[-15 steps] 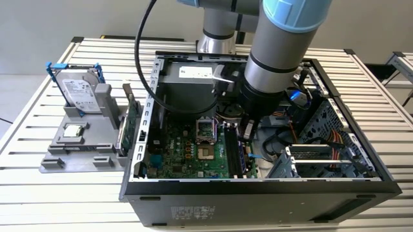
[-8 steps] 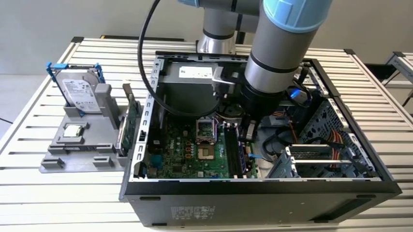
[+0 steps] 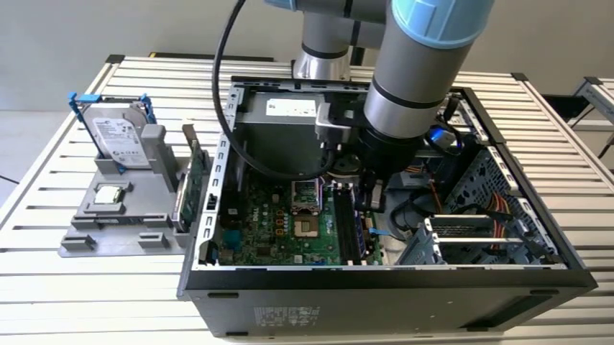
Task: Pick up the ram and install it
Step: 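Press down the ram until it locks into place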
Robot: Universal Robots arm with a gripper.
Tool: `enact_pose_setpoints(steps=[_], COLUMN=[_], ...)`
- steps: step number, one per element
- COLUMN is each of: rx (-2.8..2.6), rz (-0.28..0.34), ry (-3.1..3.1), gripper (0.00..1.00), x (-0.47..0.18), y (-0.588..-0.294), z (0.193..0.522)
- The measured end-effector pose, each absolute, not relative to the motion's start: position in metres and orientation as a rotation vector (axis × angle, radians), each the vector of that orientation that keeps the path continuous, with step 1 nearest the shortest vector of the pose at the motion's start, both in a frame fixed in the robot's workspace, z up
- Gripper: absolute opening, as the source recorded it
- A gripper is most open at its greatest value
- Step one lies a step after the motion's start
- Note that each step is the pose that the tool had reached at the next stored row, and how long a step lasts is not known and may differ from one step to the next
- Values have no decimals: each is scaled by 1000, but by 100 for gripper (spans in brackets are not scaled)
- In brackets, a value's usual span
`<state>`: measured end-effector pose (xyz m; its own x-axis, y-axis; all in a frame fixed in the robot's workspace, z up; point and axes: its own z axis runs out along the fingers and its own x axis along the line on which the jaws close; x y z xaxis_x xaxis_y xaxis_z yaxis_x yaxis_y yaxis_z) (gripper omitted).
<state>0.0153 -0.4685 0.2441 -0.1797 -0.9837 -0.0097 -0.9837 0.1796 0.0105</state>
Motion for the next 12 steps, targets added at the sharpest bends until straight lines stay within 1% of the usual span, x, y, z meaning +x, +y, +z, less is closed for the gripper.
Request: enact_pose_setpoints(steps=[12], rx=[-2189], rz=[24], ry=[2252], gripper=[0], x=[16], y=[-468], z=[244])
